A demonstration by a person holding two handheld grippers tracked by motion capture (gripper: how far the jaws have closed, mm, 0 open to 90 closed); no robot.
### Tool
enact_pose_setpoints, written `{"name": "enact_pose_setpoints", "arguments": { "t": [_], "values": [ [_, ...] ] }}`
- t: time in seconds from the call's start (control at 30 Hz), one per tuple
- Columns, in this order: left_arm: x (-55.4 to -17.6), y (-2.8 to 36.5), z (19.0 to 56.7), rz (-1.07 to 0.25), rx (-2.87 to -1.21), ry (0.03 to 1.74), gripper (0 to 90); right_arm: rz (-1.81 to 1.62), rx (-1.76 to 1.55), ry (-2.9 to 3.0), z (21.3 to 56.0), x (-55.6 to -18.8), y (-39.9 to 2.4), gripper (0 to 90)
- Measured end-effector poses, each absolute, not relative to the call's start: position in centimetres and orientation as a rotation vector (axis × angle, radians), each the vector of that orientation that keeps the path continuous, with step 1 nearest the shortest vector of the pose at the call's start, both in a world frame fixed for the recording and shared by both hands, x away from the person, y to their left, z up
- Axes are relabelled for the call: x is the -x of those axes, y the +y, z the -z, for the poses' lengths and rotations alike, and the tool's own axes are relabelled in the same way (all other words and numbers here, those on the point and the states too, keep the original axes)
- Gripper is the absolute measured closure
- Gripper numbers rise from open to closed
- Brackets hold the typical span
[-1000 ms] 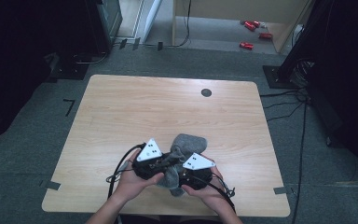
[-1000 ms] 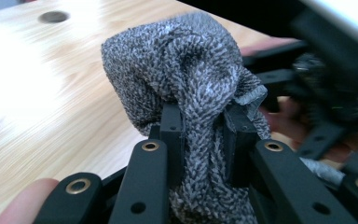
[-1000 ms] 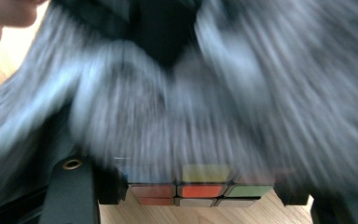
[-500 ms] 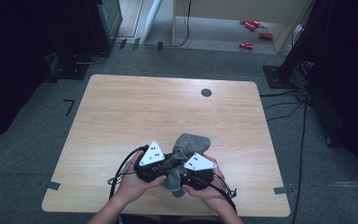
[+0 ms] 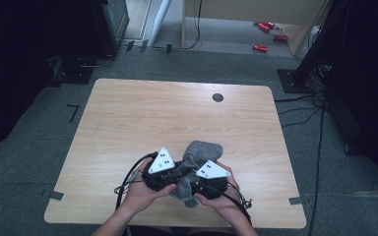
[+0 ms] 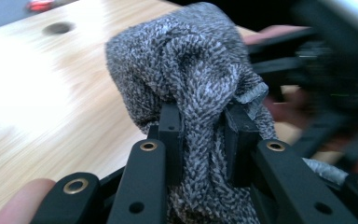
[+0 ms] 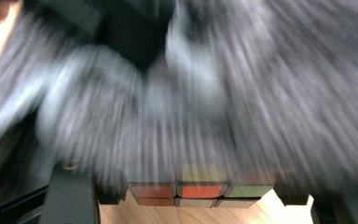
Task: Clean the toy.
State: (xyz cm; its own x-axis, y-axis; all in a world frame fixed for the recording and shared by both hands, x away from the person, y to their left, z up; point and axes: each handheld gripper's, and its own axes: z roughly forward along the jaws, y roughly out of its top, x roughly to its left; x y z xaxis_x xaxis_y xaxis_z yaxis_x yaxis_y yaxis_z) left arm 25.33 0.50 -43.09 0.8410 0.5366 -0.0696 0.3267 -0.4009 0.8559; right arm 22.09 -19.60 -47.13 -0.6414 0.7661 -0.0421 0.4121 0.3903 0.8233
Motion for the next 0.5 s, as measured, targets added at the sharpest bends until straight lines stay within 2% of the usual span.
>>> {"name": "enact_pose_setpoints", "arguments": {
  "t": [0.1,0.33,0.5],
  "values": [
    [-26.1,1.7,43.2,-0.264,-2.001,0.697,74.5,-1.168,-1.027,2.228,47.2,-22.2,-19.8,34.3],
    [-24.2,-0.8,42.7,-0.202,-2.017,0.562,73.2,-1.182,-1.03,2.224,47.1,-22.3,-19.6,34.2],
    [-25.4,0.6,42.8,-0.221,-1.996,0.683,73.6,-1.162,-1.041,2.221,47.0,-22.2,-19.7,34.2]
  ]
}}
